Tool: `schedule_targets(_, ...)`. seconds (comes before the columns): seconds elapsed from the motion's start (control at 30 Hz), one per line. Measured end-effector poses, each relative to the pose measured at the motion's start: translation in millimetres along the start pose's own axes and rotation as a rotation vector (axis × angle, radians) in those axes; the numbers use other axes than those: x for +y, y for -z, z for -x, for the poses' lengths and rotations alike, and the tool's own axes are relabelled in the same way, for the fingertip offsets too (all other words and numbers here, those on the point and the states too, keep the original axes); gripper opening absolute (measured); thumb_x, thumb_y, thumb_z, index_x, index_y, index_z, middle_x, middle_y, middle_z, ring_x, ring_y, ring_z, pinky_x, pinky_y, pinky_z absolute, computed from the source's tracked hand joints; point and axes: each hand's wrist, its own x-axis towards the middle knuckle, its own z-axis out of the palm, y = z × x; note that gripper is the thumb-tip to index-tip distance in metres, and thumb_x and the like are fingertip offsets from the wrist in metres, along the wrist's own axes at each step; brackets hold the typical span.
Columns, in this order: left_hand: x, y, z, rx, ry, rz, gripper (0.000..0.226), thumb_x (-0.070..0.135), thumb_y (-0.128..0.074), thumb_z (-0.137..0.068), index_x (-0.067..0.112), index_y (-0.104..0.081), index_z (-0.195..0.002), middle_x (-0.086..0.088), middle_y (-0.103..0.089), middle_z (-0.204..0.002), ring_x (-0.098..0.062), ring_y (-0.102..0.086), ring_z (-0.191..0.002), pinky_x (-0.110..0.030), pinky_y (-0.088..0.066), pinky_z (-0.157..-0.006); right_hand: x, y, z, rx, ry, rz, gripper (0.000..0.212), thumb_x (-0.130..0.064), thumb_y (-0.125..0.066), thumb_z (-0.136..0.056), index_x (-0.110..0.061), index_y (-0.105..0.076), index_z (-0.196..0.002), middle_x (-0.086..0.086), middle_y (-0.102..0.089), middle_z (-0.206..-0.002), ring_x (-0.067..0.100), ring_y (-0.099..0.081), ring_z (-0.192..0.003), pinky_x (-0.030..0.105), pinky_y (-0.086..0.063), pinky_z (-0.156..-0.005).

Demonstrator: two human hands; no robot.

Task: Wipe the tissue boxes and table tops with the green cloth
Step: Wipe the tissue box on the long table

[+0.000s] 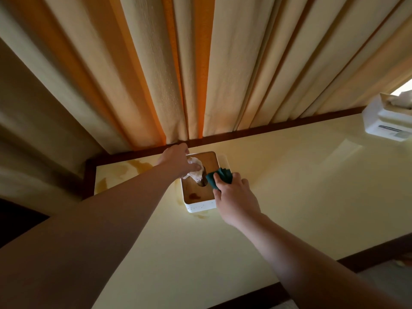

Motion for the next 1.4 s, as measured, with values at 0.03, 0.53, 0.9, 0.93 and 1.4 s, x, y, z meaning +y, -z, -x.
schedule_targets(0.03,0,0,0,0.001,-0.003,-0.003,0.061,0.061,-0.081,-0.078,0.023,-0.054,-0.117,0.006,-0.059,-0.093,-0.016,-0.058,-0.083,-0.027,-0.046,-0.063,-1,1,-12,0.007,-0.003,0.0,0.052,-0.044,-0.036,-0.11,-0.037,-0.028,-0.161,0.01,-0.036,-0.146,0.029,-0.04,-0.124,0.039,-0.05,-0.095)
schedule_targets(0.53,-1,-1,2,0.023,-0.005,0.011,0.058,0.062,-0.081,-0.078,0.026,-0.052,-0.112,0.008,-0.06,-0.094,-0.012,-0.056,-0.081,-0.029,-0.053,-0.066,-3,0,2,-0.022,-0.004,0.005,0.054,-0.042,-0.036,-0.109,-0.032,-0.028,-0.162,0.011,-0.034,-0.147,0.029,-0.04,-0.126,0.039,-0.051,-0.096)
schedule_targets(0.9,0,0,3,0.005,-0.003,0.032,0.053,0.058,-0.08,-0.081,0.025,-0.052,-0.11,0.004,-0.06,-0.094,-0.013,-0.055,-0.077,-0.025,-0.043,-0.058,-15,11,-61,-0.018,-0.014,0.018,0.053,-0.041,-0.032,-0.11,-0.035,-0.023,-0.163,0.015,-0.033,-0.146,0.032,-0.041,-0.126,0.043,-0.05,-0.097)
schedule_targets(0.93,0,0,3,0.004,0.001,0.031,0.053,0.057,-0.08,-0.081,0.025,-0.051,-0.111,0.005,-0.059,-0.093,-0.013,-0.055,-0.077,-0.026,-0.043,-0.058,-17,13,-70,-0.022,-0.007,0.02,0.053,-0.04,-0.032,-0.111,-0.035,-0.023,-0.162,0.016,-0.034,-0.145,0.033,-0.041,-0.126,0.044,-0.051,-0.097)
schedule_targets(1.4,-2,-1,1,0.003,0.004,0.025,0.059,0.062,-0.081,-0.077,0.026,-0.051,-0.112,0.009,-0.057,-0.09,-0.013,-0.058,-0.079,-0.03,-0.051,-0.063,-5,1,19,-0.057,-0.025,0.025,0.053,-0.04,-0.034,-0.11,-0.034,-0.025,-0.162,0.009,-0.035,-0.144,0.027,-0.041,-0.123,0.037,-0.049,-0.091)
